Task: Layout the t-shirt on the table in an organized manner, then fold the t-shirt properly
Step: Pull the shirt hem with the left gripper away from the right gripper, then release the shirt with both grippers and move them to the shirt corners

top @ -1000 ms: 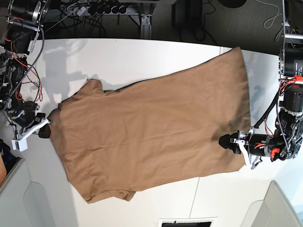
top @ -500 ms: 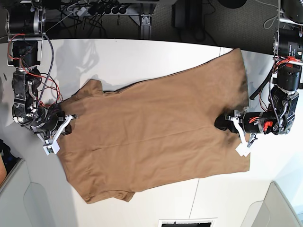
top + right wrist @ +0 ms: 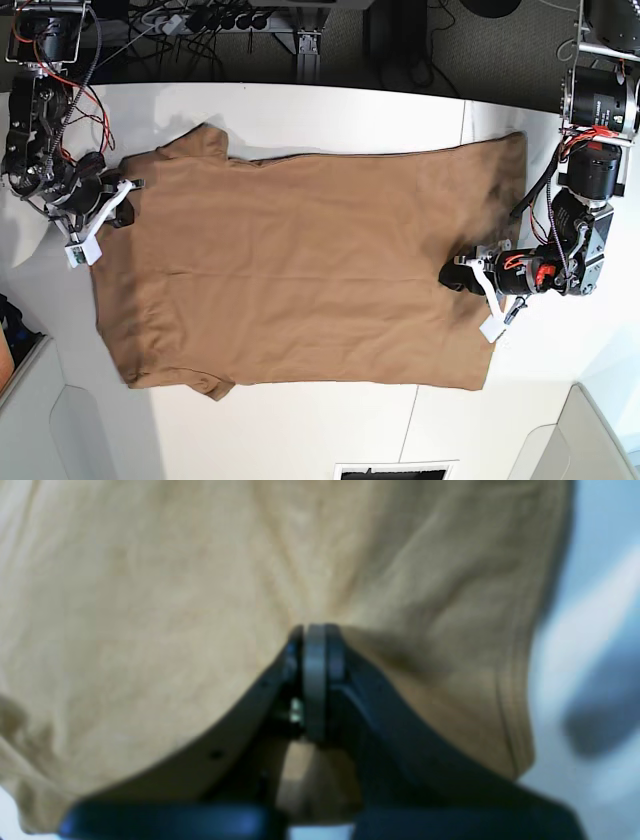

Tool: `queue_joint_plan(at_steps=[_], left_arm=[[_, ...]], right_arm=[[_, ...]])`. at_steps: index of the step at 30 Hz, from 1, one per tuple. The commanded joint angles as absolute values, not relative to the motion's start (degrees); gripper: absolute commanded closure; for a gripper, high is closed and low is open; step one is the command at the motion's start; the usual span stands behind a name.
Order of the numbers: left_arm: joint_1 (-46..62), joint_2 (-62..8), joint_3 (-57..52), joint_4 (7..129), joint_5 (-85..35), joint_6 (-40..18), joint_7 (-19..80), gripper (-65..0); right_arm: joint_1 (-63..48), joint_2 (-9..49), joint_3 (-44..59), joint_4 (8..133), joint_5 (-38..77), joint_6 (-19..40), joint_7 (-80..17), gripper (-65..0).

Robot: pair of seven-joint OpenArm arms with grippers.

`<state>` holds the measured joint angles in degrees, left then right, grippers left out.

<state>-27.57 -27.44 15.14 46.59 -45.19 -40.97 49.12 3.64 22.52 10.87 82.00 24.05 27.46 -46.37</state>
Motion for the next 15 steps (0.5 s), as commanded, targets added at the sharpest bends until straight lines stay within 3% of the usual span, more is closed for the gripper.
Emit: queue_joint_plan(at_steps=[1,9,15], left_arm=[[-27.9,-27.7,15.4,47.1,-43.5,-40.0,53.0,-5.6],[-27.9,-28.1,15.4,49.2,-55.3,-40.0,61.2,-5.7],[-27.9,-28.4,15.4,50.4,-56.0,-40.0,61.5,-5.8]], right_arm=[[3.7,23.5,12.2,82.9,24.1,27.2,-46.5,0.0],[-0.4,23.5,15.8,83.0,26.4,27.4,-46.4,0.0],[-1.8,23.5,15.8,83.5,26.6,27.4,-46.6,0.0]])
